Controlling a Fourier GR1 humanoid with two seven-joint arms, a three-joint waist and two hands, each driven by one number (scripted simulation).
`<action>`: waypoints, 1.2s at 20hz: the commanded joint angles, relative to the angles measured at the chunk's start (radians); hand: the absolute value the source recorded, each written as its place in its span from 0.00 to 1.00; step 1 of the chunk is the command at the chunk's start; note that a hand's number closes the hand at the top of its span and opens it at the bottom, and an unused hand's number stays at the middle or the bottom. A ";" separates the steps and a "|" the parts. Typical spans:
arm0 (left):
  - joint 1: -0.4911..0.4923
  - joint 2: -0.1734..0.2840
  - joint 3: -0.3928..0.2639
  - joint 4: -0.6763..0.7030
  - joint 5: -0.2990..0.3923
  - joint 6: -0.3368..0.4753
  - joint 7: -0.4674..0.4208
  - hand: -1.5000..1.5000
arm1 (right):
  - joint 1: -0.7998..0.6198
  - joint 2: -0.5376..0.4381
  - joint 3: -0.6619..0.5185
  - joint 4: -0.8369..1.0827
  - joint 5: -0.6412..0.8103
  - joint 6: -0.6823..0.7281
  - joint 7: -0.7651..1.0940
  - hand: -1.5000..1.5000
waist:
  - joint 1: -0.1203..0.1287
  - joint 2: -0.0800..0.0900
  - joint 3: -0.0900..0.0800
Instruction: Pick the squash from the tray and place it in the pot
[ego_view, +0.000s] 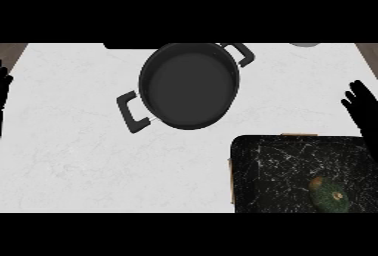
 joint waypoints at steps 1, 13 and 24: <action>0.052 -0.031 -0.009 0.008 -0.034 0.002 -0.015 0.50 | 0.056 0.008 -0.018 -0.094 0.035 -0.113 0.122 1.00 | 0.001 -0.018 0.010; 0.245 -0.083 -0.065 0.033 0.003 -0.018 0.046 0.50 | 0.569 -0.097 -0.077 -0.320 0.535 -0.608 0.066 0.00 | -0.079 -0.038 0.003; 0.243 -0.100 -0.124 -0.082 -0.045 -0.037 0.070 0.50 | 0.879 -0.251 -0.120 -0.868 0.629 -0.389 0.606 0.00 | 0.014 -0.011 0.007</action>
